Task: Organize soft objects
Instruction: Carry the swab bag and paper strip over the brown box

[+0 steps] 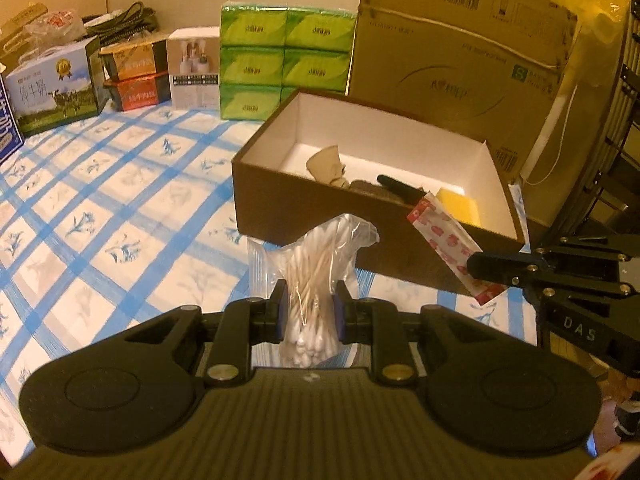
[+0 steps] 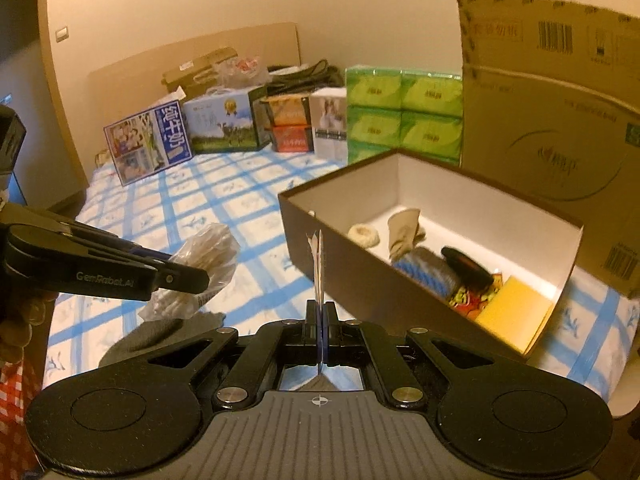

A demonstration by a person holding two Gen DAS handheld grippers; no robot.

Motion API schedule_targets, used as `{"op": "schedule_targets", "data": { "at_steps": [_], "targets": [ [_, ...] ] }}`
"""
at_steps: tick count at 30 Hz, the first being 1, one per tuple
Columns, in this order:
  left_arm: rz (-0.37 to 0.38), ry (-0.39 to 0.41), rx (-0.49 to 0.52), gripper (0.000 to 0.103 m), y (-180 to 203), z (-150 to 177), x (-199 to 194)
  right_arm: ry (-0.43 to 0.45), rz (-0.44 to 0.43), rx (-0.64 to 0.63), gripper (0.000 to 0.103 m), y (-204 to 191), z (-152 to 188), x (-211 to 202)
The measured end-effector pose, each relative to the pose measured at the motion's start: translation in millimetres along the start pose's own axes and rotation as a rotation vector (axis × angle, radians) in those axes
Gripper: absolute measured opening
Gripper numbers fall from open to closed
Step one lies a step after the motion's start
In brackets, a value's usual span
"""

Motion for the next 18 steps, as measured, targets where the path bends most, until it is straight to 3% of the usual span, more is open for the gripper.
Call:
{"op": "schedule_targets", "data": {
  "at_steps": [18],
  "targets": [
    [0.034, 0.056, 0.109, 0.021, 32, -77, 23, 0.07, 0.088, 0.018, 0.001, 49, -45, -10]
  ]
}}
Point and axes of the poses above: each gripper's, at about its wrist camera, not at the fingertips, and x roughly the way its jaws point, y to its right, z to its underside, the point moved 6 cm from there along x, roughly the way its jaws point, and after that the axes turned 1 degree about -y, right-handed, at the moved point
